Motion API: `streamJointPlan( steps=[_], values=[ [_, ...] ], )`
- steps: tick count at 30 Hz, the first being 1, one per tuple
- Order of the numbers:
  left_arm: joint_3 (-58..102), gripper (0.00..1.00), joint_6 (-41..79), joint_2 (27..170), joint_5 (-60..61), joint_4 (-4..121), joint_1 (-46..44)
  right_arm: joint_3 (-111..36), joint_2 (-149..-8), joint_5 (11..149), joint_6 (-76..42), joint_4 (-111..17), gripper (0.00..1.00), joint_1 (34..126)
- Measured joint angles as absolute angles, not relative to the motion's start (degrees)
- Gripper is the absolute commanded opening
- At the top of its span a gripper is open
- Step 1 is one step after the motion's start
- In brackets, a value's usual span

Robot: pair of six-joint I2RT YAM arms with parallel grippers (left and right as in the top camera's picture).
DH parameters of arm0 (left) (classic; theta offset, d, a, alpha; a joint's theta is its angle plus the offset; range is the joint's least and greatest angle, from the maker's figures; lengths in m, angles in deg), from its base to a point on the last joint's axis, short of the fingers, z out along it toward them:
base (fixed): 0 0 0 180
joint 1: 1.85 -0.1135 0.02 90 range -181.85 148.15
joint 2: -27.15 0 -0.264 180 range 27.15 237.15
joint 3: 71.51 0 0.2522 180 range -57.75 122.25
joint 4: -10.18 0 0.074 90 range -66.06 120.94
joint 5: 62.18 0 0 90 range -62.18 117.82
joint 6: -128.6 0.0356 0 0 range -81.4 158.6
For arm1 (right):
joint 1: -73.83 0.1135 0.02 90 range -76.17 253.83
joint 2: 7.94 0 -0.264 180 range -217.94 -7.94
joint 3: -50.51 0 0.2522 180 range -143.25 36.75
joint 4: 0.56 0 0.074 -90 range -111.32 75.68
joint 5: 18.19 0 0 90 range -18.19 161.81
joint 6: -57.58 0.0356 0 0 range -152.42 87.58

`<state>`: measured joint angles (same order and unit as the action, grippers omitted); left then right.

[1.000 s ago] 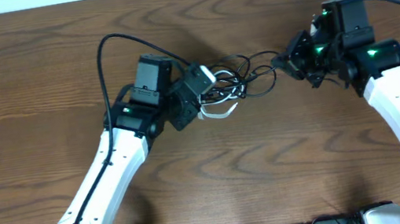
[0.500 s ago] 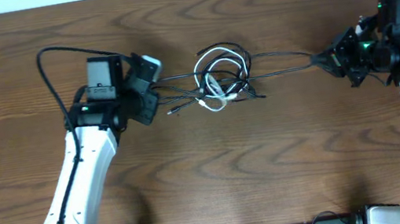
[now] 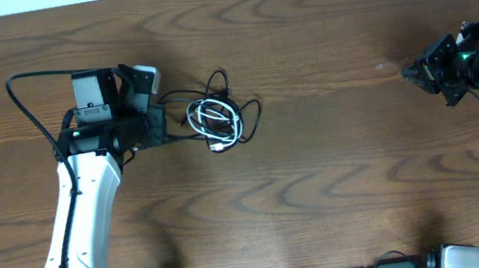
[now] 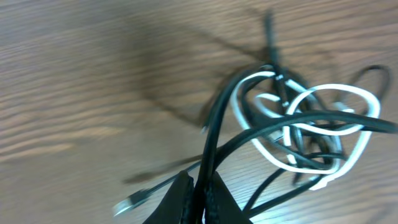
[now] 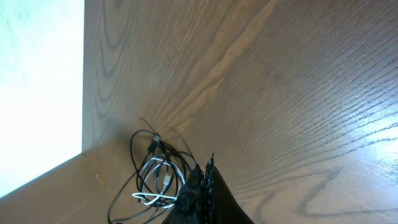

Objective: Untangle cables

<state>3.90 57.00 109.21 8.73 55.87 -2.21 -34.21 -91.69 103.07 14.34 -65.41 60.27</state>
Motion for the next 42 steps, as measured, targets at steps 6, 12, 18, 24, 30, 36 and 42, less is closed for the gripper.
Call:
streamJointPlan(
  steps=[6, 12, 18, 24, 30, 36, 42],
  values=[
    [3.9, 0.08, 56.4, 109.2, -9.4, 53.1, -1.5, -34.2, -91.7, 102.9, 7.5, -65.3, 0.04, 65.8],
    [3.9, 0.08, 56.4, 109.2, -14.3, 52.5, 2.3, -34.2, -91.7, 102.9, -1.4, -62.5, 0.15, 74.2],
    [3.9, 0.08, 56.4, 109.2, -15.6, 49.4, 8.6, -34.2, -91.7, 102.9, -11.5, -58.3, 0.15, 82.6],
    [3.9, 0.08, 56.1, 109.2, -15.8, 44.5, 13.4, -34.2, -91.7, 99.5, -21.6, -57.5, 0.17, 89.5],
    [3.9, 0.08, 54.2, 109.2, -19.1, 39.0, 15.2, -34.2, -91.7, 97.4, -27.5, -56.5, 0.36, 92.6],
    [3.9, 0.08, 53.5, 109.2, -25.1, 35.5, 15.2, -34.2, -94.4, 96.7, -28.4, -56.5, 0.4, 93.0],
    [3.9, 0.08, 53.4, 109.2, -27.4, 35.5, 15.2, -34.2, -102.1, 98.8, -25.4, -56.2, 0.32, 93.0]
  ],
)
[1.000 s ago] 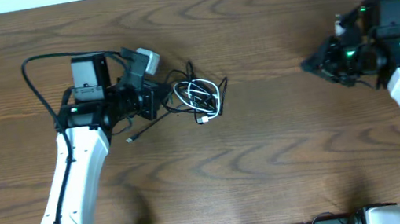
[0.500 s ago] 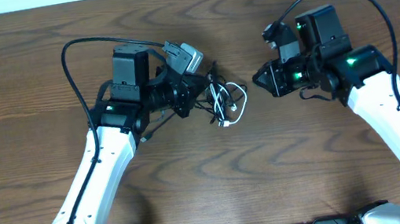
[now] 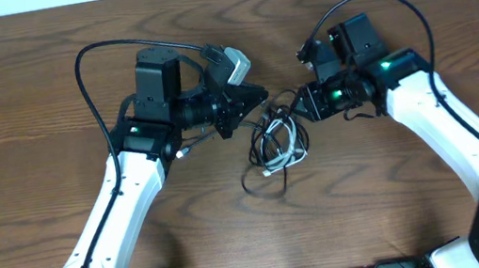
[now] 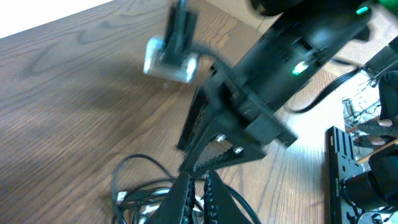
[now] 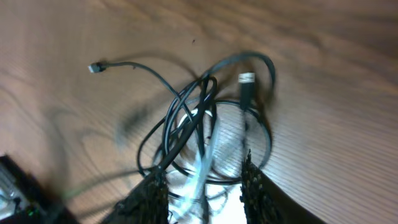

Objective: Untangle cables

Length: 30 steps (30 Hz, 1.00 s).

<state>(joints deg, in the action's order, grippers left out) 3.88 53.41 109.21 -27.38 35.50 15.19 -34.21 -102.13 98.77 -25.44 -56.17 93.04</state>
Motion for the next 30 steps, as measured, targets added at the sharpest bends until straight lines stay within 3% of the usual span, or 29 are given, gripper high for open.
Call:
streamJointPlan(
  steps=[3, 11, 22, 30],
  values=[
    [3.9, 0.08, 53.4, 109.2, -26.9, 35.7, 15.2, -34.2, -104.7, 103.2, -24.7, -55.4, 0.35, 93.2],
    [3.9, 0.08, 53.4, 109.2, -20.6, 40.9, 15.2, -34.2, -105.7, 105.1, -22.4, -58.7, 0.68, 95.1],
    [3.9, 0.08, 53.4, 109.2, -19.0, 42.5, 15.2, -34.2, -105.8, 99.5, -23.1, -64.3, 0.82, 96.7],
    [3.9, 0.08, 53.4, 109.2, -5.9, 53.0, 15.2, -34.0, -105.9, 97.0, -24.0, -64.6, 0.91, 100.1]
  ],
)
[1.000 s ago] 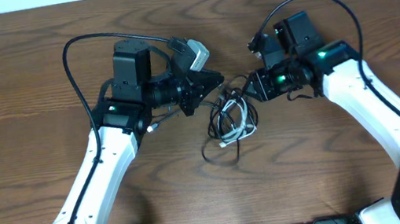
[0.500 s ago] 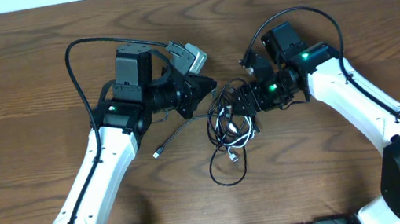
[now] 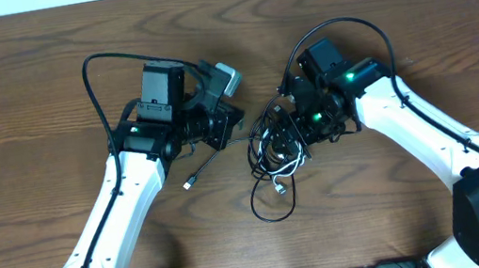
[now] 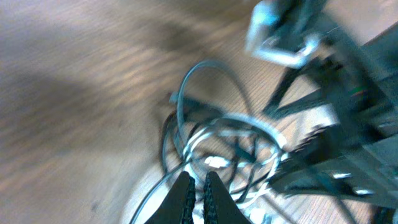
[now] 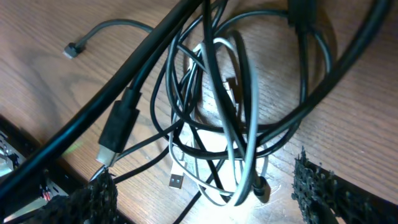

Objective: Untangle cables

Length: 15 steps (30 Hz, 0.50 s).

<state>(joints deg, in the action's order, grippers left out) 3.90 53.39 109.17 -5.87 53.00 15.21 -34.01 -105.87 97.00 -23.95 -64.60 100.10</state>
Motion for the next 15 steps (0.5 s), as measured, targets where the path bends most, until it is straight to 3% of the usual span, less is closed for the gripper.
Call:
streamJointPlan(
  steps=[4, 7, 10, 11, 12, 13, 15],
  values=[
    [3.9, 0.08, 53.4, 109.1, 0.7, 56.7, 15.2, -32.3, -105.9, 96.3, -24.0, -63.1, 0.9, 100.8],
    [3.9, 0.08, 53.4, 109.1, 4.3, 57.6, 15.2, -29.6, -106.0, 96.1, -24.0, -60.2, 0.8, 100.8],
    [3.9, 0.08, 53.4, 109.1, 5.9, 57.6, 15.2, -28.2, -106.0, 96.0, -23.8, -58.5, 0.54, 100.8],
    [3.9, 0.08, 53.4, 109.1, 6.1, 57.6, 15.2, -28.1, -106.0, 96.0, -23.8, -57.9, 0.34, 100.8],
    [3.9, 0.17, 53.4, 109.1, 6.3, 57.6, 15.2, -28.1, -106.0, 96.0, -23.4, -57.1, 0.13, 100.8],
    [3.9, 0.22, 53.4, 109.1, 6.5, 57.6, 15.2, -28.1, -106.0, 95.9, -23.3, -56.7, 0.05, 100.8],
    [3.9, 0.47, 53.2, 109.1, 6.8, 57.6, 15.2, -28.0, -106.0, 95.9, -22.1, -54.9, 0.01, 100.8]
  ],
)
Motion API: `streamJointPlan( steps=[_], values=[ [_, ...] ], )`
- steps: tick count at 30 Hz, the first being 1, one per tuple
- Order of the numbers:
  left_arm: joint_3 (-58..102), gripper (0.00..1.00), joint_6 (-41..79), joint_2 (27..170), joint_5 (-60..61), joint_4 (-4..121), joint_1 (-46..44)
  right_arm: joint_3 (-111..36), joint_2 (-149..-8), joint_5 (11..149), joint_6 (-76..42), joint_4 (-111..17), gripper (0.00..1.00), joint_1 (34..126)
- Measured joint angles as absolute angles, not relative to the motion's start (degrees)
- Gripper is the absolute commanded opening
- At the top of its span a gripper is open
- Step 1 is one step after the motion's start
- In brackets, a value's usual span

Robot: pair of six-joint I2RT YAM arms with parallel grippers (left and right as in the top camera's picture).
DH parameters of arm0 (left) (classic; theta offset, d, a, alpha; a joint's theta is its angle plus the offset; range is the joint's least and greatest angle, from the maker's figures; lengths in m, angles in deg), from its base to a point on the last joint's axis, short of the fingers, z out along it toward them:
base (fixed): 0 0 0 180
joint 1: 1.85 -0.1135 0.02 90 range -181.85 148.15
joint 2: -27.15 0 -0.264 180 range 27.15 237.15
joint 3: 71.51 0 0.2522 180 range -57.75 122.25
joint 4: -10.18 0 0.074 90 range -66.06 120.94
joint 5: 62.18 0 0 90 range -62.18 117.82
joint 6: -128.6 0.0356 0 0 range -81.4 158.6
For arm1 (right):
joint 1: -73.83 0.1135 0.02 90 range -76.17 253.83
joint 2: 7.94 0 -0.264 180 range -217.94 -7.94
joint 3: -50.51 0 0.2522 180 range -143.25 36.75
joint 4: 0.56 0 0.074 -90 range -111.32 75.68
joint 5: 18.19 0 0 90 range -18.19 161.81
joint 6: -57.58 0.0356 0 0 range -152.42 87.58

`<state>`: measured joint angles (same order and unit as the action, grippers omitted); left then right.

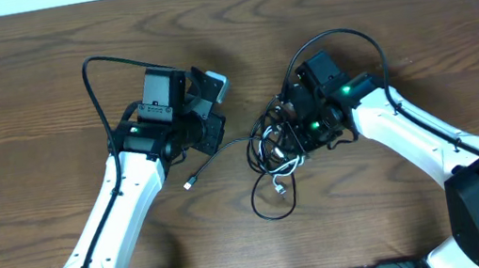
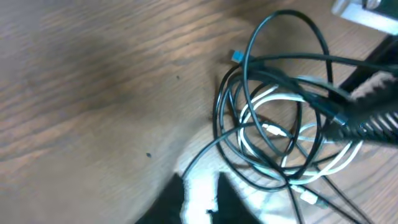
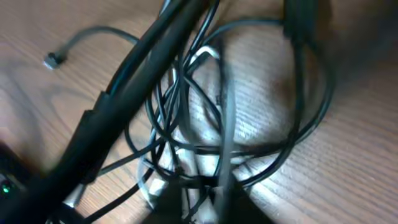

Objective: Untangle cables

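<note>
A tangle of black and white cables (image 1: 272,144) lies mid-table, and the left wrist view shows its loops (image 2: 280,124). One black strand trails left to a plug (image 1: 188,184), and a black loop (image 1: 275,207) hangs toward the front. My left gripper (image 1: 212,130) stands just left of the tangle; its fingers (image 2: 200,190) are open with only bright table between them. My right gripper (image 1: 295,133) is down in the tangle's right side. There its fingers (image 3: 200,196) are shut on several strands of the cables (image 3: 217,124), which look blurred.
The wooden table (image 1: 402,205) stretches wide to both sides. Its far edge meets a white wall at the top. A dark rail with green parts runs along the front edge between the arm bases.
My right gripper's fingers, spread wide over the tangle before, now stand close together on its strands. The left gripper's fingers have parted and it sits slightly further left.
At first my left gripper was shut on a black cable at the table's left and my right arm was far right. Then both grippers met mid-table at the tangle. The black strand then lay on the table, and now my right gripper holds the tangle.
</note>
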<state>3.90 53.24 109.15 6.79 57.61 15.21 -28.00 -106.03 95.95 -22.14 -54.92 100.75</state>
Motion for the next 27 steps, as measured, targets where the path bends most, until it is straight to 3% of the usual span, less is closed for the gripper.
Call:
streamJointPlan(
  steps=[6, 13, 23, 27],
  values=[
    [3.9, 0.74, 53.3, 109.1, 7.0, 57.6, 15.2, -28.4, -106.0, 102.6, -19.9, -52.8, 0.01, 99.6],
    [3.9, 0.78, 53.4, 109.1, -0.5, 56.3, 15.2, -33.4, -106.0, 121.0, -22.5, -51.9, 0.01, 93.7],
    [3.9, 0.79, 53.4, 109.1, -22.7, 45.0, 15.2, -34.2, -102.2, 149.0, -25.2, -35.5, 0.01, 90.1],
    [3.9, 0.79, 53.4, 109.1, -25.6, 44.2, 15.2, -34.2, -102.1, 154.3, -24.5, -32.0, 0.01, 89.6]
  ],
)
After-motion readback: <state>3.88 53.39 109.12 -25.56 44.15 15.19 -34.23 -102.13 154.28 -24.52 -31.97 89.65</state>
